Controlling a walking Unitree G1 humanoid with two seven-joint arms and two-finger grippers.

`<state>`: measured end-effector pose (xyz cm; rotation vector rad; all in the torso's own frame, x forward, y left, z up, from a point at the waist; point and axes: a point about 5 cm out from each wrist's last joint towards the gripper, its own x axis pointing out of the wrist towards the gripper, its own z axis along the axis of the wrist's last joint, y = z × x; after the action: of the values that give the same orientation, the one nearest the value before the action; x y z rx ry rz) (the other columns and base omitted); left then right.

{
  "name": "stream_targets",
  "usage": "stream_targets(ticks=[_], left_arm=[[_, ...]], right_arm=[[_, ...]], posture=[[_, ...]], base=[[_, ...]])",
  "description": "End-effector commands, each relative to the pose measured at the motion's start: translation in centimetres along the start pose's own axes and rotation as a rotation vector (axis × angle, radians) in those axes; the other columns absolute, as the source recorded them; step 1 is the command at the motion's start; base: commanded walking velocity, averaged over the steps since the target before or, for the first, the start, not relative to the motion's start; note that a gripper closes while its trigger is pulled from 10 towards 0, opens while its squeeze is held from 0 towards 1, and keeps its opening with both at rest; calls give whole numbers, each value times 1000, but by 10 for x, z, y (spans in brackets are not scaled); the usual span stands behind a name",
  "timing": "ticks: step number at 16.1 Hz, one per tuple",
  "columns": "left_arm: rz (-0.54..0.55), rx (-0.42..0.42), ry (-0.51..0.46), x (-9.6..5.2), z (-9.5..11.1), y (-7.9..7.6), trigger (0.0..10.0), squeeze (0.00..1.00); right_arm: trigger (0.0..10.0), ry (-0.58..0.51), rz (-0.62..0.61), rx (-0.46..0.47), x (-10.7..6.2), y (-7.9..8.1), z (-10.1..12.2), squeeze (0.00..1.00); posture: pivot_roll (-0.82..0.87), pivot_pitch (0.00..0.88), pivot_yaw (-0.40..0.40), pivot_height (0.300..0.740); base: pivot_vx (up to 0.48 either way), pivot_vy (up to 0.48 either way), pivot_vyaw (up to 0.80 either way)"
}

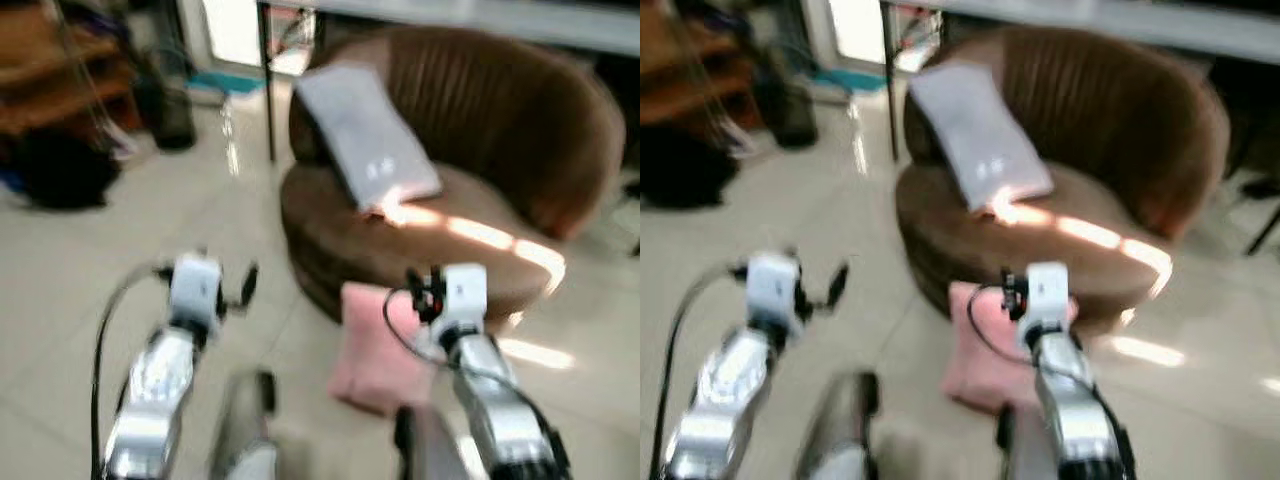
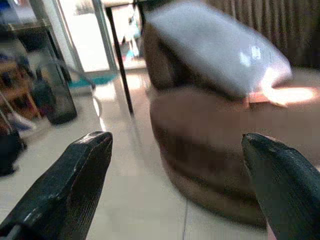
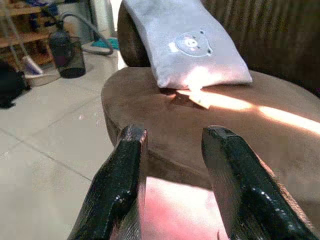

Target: Move the pillow to the sofa from floor

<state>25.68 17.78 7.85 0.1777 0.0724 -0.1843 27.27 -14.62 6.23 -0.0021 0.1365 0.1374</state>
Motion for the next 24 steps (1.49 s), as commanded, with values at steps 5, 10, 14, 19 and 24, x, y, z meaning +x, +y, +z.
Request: stream_targets(ticks=[5, 10, 14, 19, 24], left_arm=[[11, 4, -18, 4, 5, 7, 10000, 0], [14, 0, -22, 4, 5, 7, 10000, 0], [11, 2, -24, 4, 5, 7, 10000, 0], [11, 1, -23, 3, 5, 5, 10000, 0], [7, 4, -18, 2, 3, 5, 10000, 0]], right_arm=[[10000, 27, 6, -32, 1, 1, -2, 0], [10000, 35, -1, -30, 2, -1, -3, 0], [10000, 27, 11, -28, 2, 1, -3, 0], [10000, 44, 110, -109, 2, 11, -6, 0], [10000, 50, 77, -58, 3, 5, -8, 0]], posture=[[50, 12, -10, 571], [52, 11, -15, 571], [54, 12, -15, 571], [56, 15, -21, 571], [54, 18, -20, 571]], base=[[211, 0, -311], [273, 0, -744], [271, 0, 0], [259, 0, 640], [251, 0, 160]])
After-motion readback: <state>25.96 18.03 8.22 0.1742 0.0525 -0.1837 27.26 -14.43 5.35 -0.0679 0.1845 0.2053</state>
